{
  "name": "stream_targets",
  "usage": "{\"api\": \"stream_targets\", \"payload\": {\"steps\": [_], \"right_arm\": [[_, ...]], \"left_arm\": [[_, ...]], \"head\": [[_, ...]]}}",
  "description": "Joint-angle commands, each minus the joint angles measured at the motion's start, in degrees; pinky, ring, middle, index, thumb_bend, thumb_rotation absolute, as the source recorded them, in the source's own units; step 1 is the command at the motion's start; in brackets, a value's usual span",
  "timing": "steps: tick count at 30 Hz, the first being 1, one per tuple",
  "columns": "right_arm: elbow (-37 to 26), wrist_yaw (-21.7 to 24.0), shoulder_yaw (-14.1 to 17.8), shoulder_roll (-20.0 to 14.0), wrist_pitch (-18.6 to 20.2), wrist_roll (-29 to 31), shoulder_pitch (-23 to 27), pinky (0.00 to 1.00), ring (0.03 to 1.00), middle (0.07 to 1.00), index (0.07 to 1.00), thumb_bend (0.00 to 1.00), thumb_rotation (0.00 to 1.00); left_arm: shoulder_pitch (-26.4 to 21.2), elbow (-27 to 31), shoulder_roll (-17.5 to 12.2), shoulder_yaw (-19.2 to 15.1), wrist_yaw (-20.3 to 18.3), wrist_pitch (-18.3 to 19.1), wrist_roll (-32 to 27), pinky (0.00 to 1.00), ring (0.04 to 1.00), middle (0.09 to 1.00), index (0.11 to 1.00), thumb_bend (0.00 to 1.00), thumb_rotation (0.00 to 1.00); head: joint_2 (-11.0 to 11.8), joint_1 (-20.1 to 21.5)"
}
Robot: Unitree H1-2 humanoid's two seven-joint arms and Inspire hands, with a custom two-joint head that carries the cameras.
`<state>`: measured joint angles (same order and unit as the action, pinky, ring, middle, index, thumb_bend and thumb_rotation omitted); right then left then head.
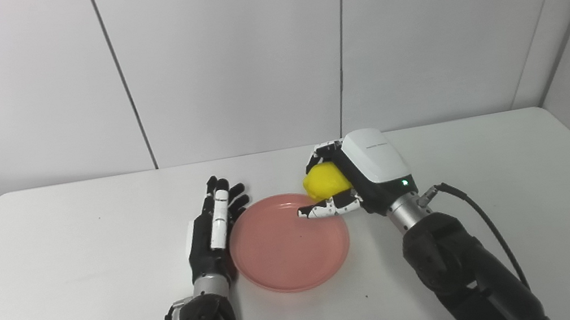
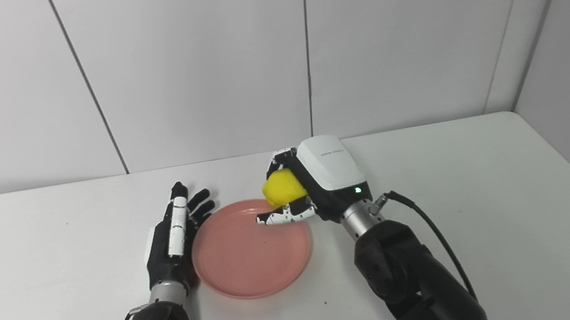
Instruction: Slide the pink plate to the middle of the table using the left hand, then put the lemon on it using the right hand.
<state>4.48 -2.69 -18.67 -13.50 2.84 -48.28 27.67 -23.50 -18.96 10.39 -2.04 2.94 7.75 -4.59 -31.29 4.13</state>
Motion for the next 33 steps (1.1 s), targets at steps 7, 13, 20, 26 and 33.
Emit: {"api": "stream_targets", "payload": {"steps": [7,13,20,26,33], "right_arm": [[2.05,-3.35,-0.84,2.47,-3.50,0.04,4.68,0.11,0.165,0.231,0.281,0.51,0.21],[4.69,-5.05,-1.85,4.04,-3.88,-0.17,5.25,0.11,0.158,0.223,0.268,0.51,0.22],[10.12,-8.73,-3.17,5.63,-5.96,-0.09,5.92,0.10,0.160,0.230,0.276,0.50,0.20],[14.49,-11.49,-4.54,6.02,-7.13,-0.45,6.73,0.11,0.160,0.231,0.273,0.51,0.22],[17.27,-13.35,-5.29,6.21,-7.08,-1.24,6.73,0.11,0.162,0.229,0.272,0.51,0.22]], "left_arm": [[3.04,-4.42,1.82,-0.03,2.62,1.88,1.02,0.85,0.813,0.830,0.973,0.61,0.79],[3.27,-4.49,2.27,0.12,2.73,1.84,1.62,0.86,0.823,0.821,0.966,0.63,0.80],[3.58,-4.69,2.39,0.17,2.95,1.62,2.02,0.86,0.845,0.821,0.949,0.60,0.81],[3.68,-4.80,2.36,-0.31,2.37,1.56,1.27,0.89,0.866,0.835,0.967,0.59,0.81],[3.72,-4.96,2.32,-0.27,2.26,1.42,1.33,0.89,0.866,0.835,0.961,0.60,0.80]], "head": [[0.64,-2.89],[1.10,-4.02],[1.49,-4.27],[1.38,-4.16],[1.36,-4.17]]}}
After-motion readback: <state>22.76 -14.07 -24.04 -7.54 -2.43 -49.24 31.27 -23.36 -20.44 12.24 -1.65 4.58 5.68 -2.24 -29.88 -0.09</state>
